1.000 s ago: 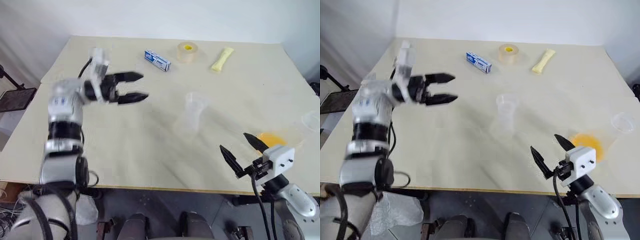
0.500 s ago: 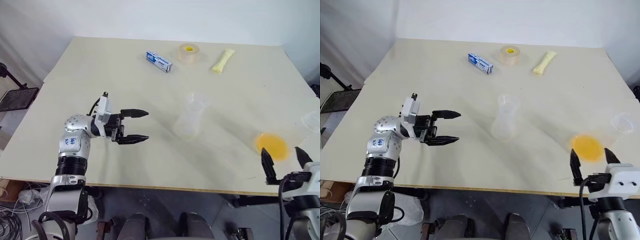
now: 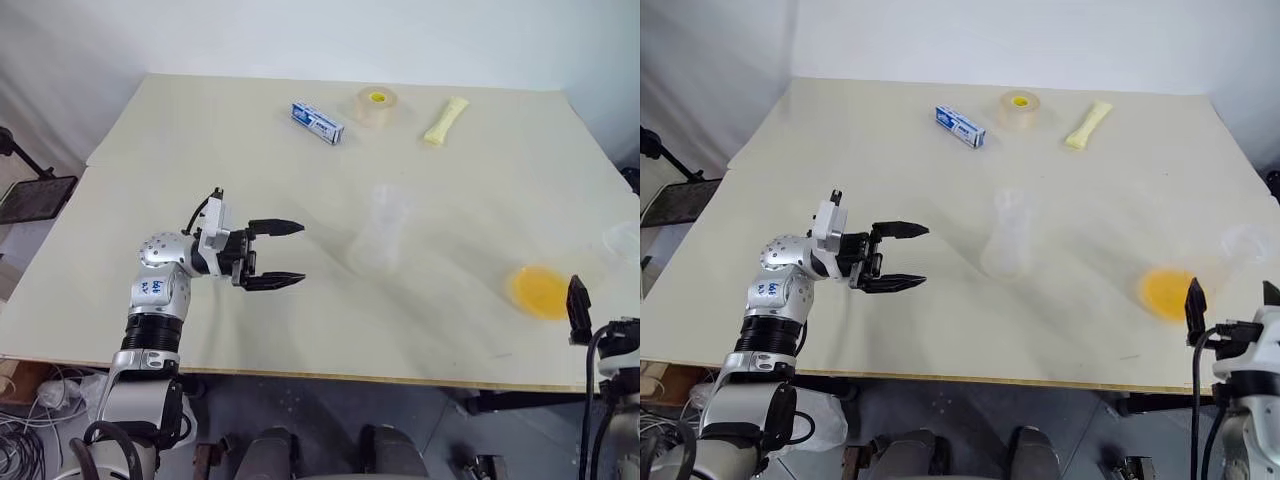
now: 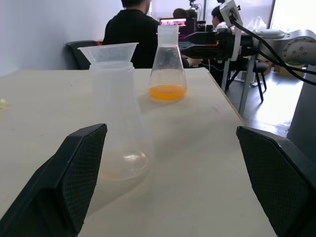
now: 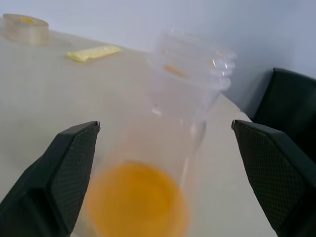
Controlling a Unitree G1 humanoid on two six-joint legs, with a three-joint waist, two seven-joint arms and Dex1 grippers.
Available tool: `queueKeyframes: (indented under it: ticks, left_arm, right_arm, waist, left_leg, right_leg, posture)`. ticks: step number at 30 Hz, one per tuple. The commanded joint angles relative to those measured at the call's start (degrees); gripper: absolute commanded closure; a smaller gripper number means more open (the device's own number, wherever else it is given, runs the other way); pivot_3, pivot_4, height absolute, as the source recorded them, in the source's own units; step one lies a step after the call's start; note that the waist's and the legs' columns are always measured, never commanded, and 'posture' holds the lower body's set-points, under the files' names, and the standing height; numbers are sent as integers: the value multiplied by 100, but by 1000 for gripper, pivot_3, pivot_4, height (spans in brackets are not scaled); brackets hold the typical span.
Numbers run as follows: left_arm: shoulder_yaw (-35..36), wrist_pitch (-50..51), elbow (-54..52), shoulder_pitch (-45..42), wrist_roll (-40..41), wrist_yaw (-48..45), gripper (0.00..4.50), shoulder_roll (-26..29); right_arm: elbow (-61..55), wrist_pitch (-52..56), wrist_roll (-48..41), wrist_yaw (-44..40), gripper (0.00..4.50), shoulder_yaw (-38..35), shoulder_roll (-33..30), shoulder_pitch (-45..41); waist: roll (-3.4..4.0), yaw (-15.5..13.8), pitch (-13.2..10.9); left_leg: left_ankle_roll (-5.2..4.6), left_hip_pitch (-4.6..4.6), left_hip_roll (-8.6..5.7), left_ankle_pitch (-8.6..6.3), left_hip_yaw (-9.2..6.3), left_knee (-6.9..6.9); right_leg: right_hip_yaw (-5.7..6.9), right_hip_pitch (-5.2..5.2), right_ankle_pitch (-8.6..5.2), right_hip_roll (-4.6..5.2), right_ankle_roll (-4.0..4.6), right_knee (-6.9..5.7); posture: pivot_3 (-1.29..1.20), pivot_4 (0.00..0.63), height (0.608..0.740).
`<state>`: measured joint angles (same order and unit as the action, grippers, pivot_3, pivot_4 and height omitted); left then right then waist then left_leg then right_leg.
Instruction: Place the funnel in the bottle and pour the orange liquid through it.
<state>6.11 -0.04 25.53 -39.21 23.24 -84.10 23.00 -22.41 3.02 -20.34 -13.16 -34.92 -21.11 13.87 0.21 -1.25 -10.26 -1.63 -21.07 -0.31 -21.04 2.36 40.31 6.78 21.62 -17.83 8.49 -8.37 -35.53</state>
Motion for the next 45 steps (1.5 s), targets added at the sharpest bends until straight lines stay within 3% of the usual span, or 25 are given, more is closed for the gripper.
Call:
queueKeyframes:
  ticks: [1,18,21,25,32,35,38,45]
  left_arm:
    - [28,-16,-333,179,182,107,37,30]
    - [-16,90,-821,497,327,464,37,88]
    - [-17,98,-850,527,339,489,0,104]
    - [-22,112,-891,552,357,516,0,112]
    - [-15,112,-833,489,371,503,0,130]
    - [6,69,-691,389,364,455,0,148]
    - [42,-82,-407,197,345,403,0,111]
    - [211,-410,69,-34,495,308,0,-22]
  right_arm:
    - [141,121,-19,119,0,-175,-253,-323]
    - [622,707,280,503,0,97,-504,-1406]
    - [431,842,176,494,596,114,-455,-1398]
    - [231,903,137,530,1732,131,-401,-1369]
    - [-281,1147,40,647,1754,258,-451,-1544]
    - [-589,1506,72,708,1754,545,-598,-1950]
    - [-561,1793,518,518,1754,1402,-1011,-2827]
    - [122,1375,1510,221,1754,2581,-1359,-3968]
  waist:
    - [1,2,1]
    - [2,-5,1]
    - [2,-3,1]
    - [4,-7,2]
    - [6,8,1]
    - [6,14,1]
    - [10,51,-1]
    - [10,74,-2]
  left_leg:
    - [0,0,0,0,3,0]
    - [-1,-2,6,1,-3,-1]
    - [-1,-3,6,1,-2,-1]
    - [-1,-3,6,1,-4,-1]
    - [-1,-3,5,1,0,-4]
    - [-1,-3,5,1,1,-5]
    - [-1,-4,6,1,8,-5]
    - [-1,-13,-6,0,-7,-24]
  right_leg:
    - [-1,0,0,1,0,1]
    - [4,0,0,3,0,1]
    - [2,0,0,3,0,2]
    - [5,0,0,2,0,2]
    - [4,1,0,3,0,5]
    - [4,2,0,2,0,7]
    - [1,5,0,3,0,10]
    - [23,14,0,4,0,8]
  posture:
    - [0,150,740]
    - [0,150,740]
    - [0,150,740]
    - [0,150,740]
    - [0,150,740]
    - [0,150,740]
    - [0,150,740]
    - [0,150,740]
